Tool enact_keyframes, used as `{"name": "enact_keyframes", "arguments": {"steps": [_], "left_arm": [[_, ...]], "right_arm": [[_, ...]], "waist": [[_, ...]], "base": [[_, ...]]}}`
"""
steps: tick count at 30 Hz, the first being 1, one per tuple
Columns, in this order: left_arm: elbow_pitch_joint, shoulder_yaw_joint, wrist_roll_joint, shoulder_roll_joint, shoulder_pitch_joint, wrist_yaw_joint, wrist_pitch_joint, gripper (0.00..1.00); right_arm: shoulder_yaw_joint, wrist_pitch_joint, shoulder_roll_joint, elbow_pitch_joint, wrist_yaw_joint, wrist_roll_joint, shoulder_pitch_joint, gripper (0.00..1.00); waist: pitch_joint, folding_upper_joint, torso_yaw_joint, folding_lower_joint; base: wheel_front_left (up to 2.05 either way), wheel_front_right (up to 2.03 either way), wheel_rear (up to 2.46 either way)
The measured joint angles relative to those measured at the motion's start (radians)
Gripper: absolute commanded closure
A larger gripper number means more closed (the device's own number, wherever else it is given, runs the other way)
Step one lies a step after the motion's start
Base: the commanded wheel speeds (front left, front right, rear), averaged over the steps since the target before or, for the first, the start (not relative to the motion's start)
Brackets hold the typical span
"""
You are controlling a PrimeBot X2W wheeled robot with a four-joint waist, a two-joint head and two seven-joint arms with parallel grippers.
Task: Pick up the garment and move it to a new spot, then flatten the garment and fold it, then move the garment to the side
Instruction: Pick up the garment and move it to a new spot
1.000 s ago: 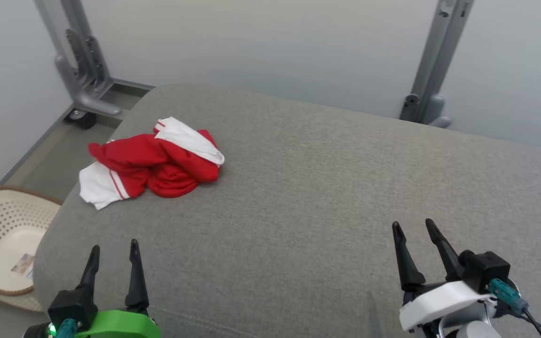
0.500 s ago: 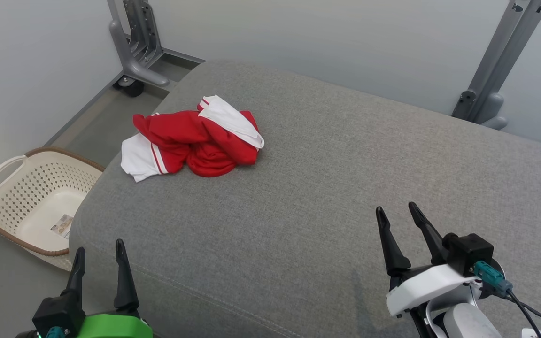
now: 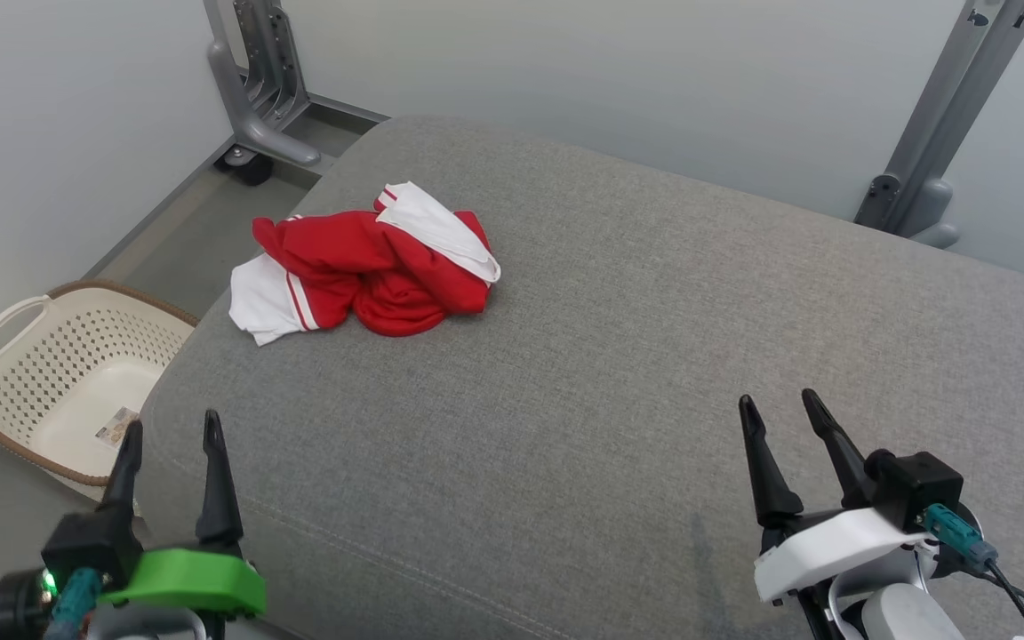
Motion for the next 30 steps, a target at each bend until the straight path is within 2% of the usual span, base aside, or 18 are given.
{"name": "enact_keyframes", "arguments": {"steps": [3,10,17,22,27,30], "left_arm": [[-0.008,-0.009,0.016,0.031,-0.055,-0.016,0.024,0.0],[-0.006,-0.003,0.031,0.164,-0.304,-0.079,0.134,0.0],[0.133,-0.015,0.021,0.251,-0.564,-0.127,0.272,0.0],[0.305,-0.025,-0.03,0.275,-0.72,-0.151,0.362,0.0],[0.437,-0.056,-0.074,0.294,-0.783,-0.162,0.429,0.0],[0.489,-0.078,-0.1,0.29,-0.806,-0.163,0.43,0.0]], "right_arm": [[-0.016,0.0,0.0,-0.007,0.0,-0.008,0.011,0.0],[-0.043,0.02,0.001,-0.055,0.0,-0.055,0.025,0.0],[-0.05,0.059,0.001,-0.107,0.0,-0.101,-0.003,0.0],[-0.058,0.079,0.0,-0.141,0.0,-0.123,-0.028,0.0],[-0.066,0.086,0.0,-0.161,0.0,-0.141,-0.036,0.0],[-0.076,0.088,0.0,-0.181,0.0,-0.152,-0.046,0.0]], "waist": [[0.002,0.0,0.001,0.0],[0.027,0.0,-0.003,0.0],[0.089,0.0,-0.055,0.0],[0.164,0.0,-0.129,0.0001],[0.23,0.0,-0.189,0.0001],[0.273,0.0,-0.22,0.0001]], "base": [[0.0,0.0,0.0],[0.0,0.0,0.0],[0.0,0.0,0.0],[0.0,0.0,0.0],[0.0,0.0,0.0],[0.0,0.0,0.0]]}}
